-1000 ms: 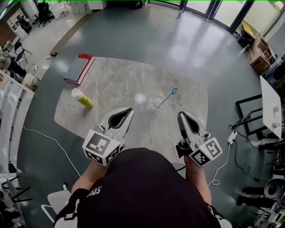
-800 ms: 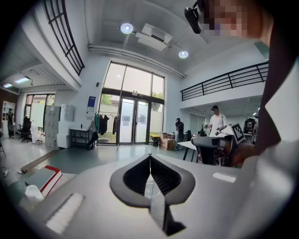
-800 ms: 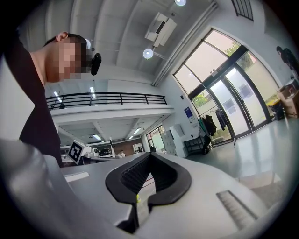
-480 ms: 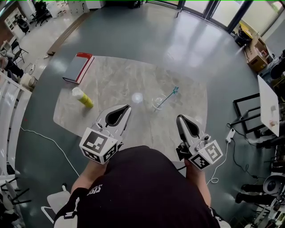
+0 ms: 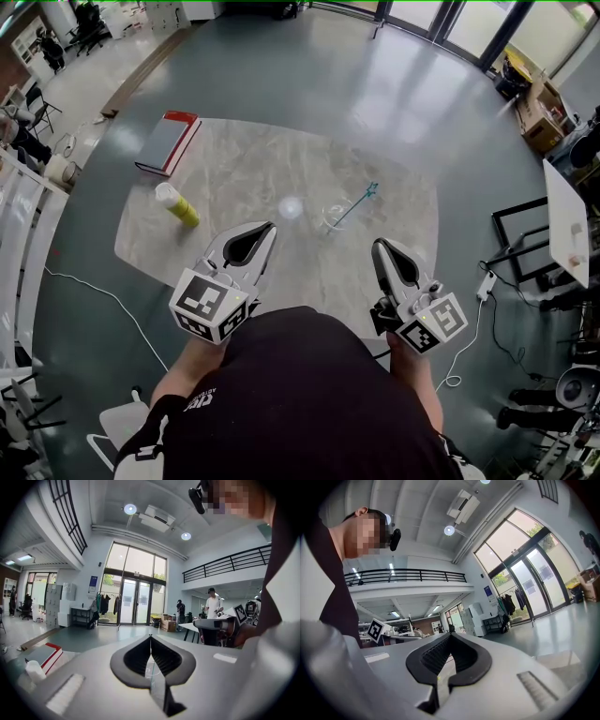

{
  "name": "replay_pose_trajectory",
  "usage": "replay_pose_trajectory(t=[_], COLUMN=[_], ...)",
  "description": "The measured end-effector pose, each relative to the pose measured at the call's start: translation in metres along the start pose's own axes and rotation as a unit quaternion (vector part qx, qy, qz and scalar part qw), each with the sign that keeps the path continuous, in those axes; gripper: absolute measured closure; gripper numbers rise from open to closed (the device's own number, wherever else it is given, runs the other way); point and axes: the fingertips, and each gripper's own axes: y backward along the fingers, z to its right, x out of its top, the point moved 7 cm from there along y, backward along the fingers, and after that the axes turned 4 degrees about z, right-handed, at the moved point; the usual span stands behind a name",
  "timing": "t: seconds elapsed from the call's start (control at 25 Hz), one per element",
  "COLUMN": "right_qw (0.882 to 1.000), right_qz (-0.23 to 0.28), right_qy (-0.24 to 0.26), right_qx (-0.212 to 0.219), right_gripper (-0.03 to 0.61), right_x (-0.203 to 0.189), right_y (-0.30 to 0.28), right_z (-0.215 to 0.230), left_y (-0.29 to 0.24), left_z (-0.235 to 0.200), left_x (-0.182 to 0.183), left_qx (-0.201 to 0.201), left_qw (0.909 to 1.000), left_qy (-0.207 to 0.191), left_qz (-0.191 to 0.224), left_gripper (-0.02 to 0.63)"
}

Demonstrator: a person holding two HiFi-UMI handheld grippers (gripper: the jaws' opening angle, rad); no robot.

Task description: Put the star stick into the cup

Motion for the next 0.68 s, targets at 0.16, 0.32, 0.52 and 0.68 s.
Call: replay_pose_trajectory(t=[0.16, 0.32, 0.52, 0.68], right_qw=[1.000, 1.000, 1.000, 1.000], right_qz=[-0.001, 0.002, 0.003, 0.002], right_qy=[-0.004, -0.013, -0.020, -0.026], right_qx=[0.004, 0.005, 0.011, 0.014], right_gripper=[0.566, 0.566, 0.566, 0.566], right_x=[-0.0034, -0.0063, -0.0078, -0.0101], right_y=[0.0003, 0.0019, 0.0016, 0.0011], right_z=[-0.0012, -0.0013, -0.0033, -0.0045], left_y=[0.0023, 0.0049, 0.0059, 0.0067], left_z=[0.0007, 0.0024, 0.0036, 0.0037], left_x=[-0.0026, -0.0054, -0.0053, -0.0066], left_qx=[0.001, 0.001, 0.002, 0.003], left_qw=[1.0000, 1.0000, 0.9999, 0.9999], left_qy=[0.002, 0.000, 0.002, 0.005], left_qz=[-0.003, -0.008, -0.010, -0.011], left_gripper=[0.611, 0.611, 0.611, 0.611])
